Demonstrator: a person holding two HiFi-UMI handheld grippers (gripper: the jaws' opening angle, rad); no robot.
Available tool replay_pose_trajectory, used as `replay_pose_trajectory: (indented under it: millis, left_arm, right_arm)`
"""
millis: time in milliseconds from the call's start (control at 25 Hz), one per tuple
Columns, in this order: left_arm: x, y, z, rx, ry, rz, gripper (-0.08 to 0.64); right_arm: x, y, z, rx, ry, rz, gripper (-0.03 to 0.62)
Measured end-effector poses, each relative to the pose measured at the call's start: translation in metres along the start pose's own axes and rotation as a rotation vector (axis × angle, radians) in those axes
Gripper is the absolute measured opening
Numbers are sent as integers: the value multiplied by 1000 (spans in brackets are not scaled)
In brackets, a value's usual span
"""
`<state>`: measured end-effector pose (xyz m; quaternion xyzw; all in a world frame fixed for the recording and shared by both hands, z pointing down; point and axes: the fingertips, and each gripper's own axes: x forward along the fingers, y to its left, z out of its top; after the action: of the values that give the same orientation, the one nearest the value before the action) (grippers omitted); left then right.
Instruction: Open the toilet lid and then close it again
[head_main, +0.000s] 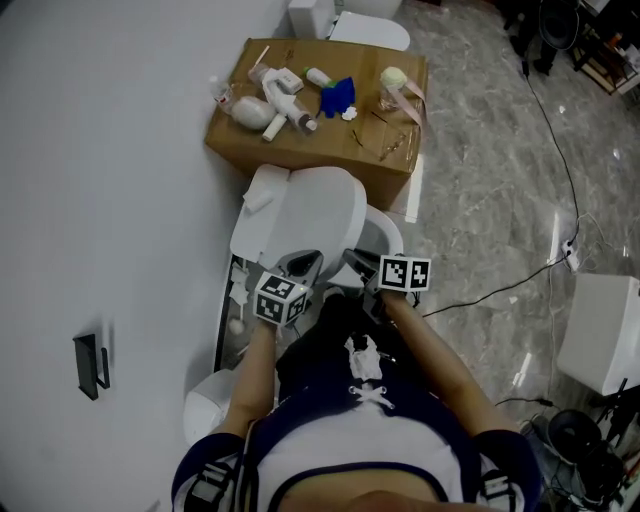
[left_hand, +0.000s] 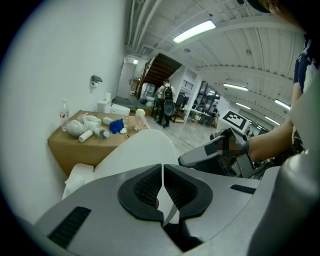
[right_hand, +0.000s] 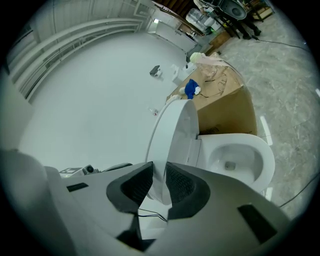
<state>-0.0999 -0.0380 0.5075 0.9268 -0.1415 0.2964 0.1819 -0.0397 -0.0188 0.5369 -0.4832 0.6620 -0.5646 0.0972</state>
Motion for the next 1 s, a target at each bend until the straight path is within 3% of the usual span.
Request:
replay_pose_trajectory:
  millis: [360,1000]
  left_arm:
    - [29,-30,-22,88,148,-109,9]
    - [74,-70,-63,300,394,-200,131]
  right_arm:
    - [-14,-27,-9,61,-22,-58,63]
    - [-32,-69,-24,148,-56,-112,63]
